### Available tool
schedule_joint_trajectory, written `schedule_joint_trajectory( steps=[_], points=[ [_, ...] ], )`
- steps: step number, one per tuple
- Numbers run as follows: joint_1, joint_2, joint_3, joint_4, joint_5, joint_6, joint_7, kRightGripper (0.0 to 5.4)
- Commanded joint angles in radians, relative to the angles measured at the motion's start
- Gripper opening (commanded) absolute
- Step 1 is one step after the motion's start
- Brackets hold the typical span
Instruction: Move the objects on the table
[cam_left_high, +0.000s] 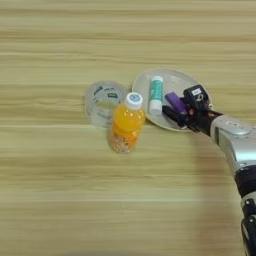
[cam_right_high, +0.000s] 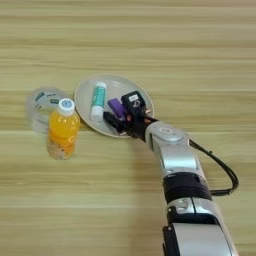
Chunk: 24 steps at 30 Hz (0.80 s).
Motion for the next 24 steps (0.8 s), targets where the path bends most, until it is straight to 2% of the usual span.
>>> schedule_joint_trajectory(
  steps=[1,10,24],
  points=[
    [-0.051,-0.027,-0.016,-0.046,0.010,-0.002,-0.013,2.68],
    [-0.053,-0.023,-0.016,-0.056,0.011,-0.001,-0.015,1.45],
    [-0.047,-0.028,-0.039,-0.104,0.016,0.007,-0.031,1.42]
  ],
)
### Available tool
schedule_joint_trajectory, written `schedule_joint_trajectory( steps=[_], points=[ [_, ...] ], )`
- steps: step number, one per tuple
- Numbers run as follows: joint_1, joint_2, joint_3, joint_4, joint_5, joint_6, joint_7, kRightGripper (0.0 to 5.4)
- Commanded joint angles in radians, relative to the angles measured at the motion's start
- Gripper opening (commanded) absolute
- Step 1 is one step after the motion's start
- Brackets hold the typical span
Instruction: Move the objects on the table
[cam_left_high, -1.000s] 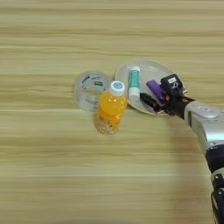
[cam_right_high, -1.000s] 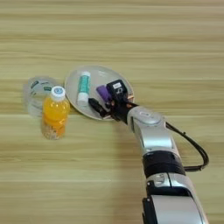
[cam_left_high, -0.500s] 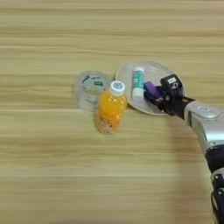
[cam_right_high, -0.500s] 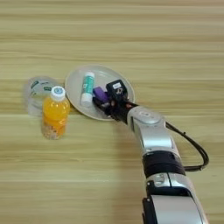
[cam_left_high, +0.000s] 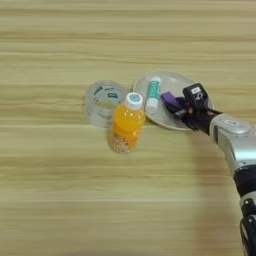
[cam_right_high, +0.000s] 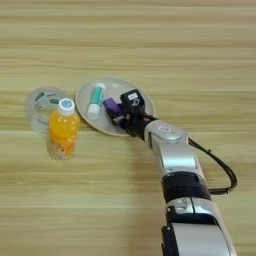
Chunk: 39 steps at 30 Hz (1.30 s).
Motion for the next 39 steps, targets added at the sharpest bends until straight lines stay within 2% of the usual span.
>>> schedule_joint_trajectory(
  steps=[1,13,18,24,28,33,39],
  points=[
    [-0.048,-0.037,-0.031,-0.084,0.015,-0.010,-0.027,1.42],
    [-0.007,-0.063,-0.091,-0.256,0.035,0.031,-0.058,1.42],
    [-0.008,-0.099,-0.162,-0.278,0.053,0.041,-0.080,1.42],
    [-0.006,-0.161,-0.257,-0.237,0.069,0.031,-0.121,1.42],
    [-0.007,-0.191,-0.289,-0.183,0.059,0.007,-0.153,1.42],
    [-0.024,-0.213,-0.290,-0.083,0.044,-0.029,-0.179,1.42],
    [-0.066,-0.211,-0.265,0.058,0.040,-0.072,-0.177,1.42]
  ],
)
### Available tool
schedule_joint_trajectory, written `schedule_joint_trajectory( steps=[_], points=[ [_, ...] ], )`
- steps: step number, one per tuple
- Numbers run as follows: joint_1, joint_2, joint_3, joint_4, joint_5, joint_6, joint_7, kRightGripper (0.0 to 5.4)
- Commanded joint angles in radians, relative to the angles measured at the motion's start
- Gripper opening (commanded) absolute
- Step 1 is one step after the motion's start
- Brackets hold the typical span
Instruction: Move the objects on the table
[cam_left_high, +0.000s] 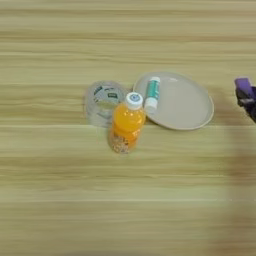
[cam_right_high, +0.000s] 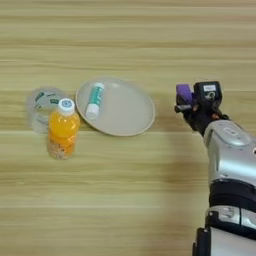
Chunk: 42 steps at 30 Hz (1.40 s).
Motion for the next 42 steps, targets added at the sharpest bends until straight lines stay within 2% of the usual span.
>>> schedule_joint_trajectory(
  steps=[1,6,14,27,42],
  points=[
    [-0.112,-0.064,0.006,0.053,-0.002,-0.065,-0.007,1.42],
    [-0.167,-0.045,0.043,0.225,-0.017,-0.118,0.005,1.42],
    [-0.209,-0.047,0.067,0.334,-0.021,-0.168,0.013,1.42],
    [-0.228,-0.052,0.082,0.378,-0.019,-0.196,0.014,1.42],
    [-0.230,-0.060,0.100,0.389,-0.030,-0.195,0.018,1.42]
  ],
)
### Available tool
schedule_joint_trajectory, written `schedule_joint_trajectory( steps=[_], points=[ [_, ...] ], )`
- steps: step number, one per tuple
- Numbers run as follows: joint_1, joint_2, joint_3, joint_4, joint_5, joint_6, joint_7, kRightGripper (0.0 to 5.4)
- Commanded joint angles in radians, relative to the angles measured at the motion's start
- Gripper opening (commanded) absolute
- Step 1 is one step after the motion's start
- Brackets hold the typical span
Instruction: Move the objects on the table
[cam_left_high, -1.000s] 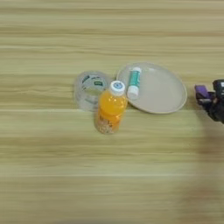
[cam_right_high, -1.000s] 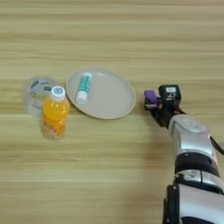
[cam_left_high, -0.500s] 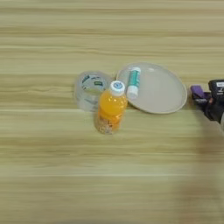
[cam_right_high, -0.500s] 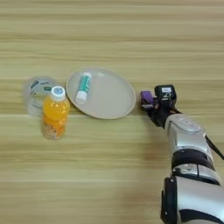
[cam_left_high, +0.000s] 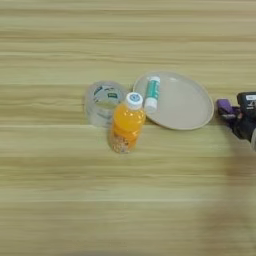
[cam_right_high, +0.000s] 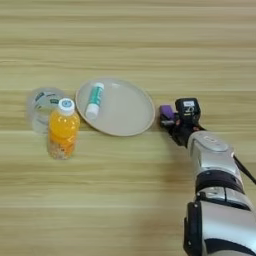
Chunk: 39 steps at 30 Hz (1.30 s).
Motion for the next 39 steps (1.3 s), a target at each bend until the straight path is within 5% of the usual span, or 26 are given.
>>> schedule_joint_trajectory(
  steps=[1,15,23,33,39],
  points=[
    [-0.079,-0.064,0.013,-0.041,-0.012,-0.028,-0.002,1.79],
    [-0.068,-0.075,0.014,-0.063,-0.017,-0.031,-0.015,3.32],
    [-0.033,-0.089,-0.025,-0.197,-0.016,-0.032,-0.083,4.10],
    [0.021,-0.034,-0.042,-0.424,0.033,0.017,-0.077,5.33],
    [0.024,0.013,-0.015,-0.511,0.047,0.034,-0.056,5.39]
  ],
)
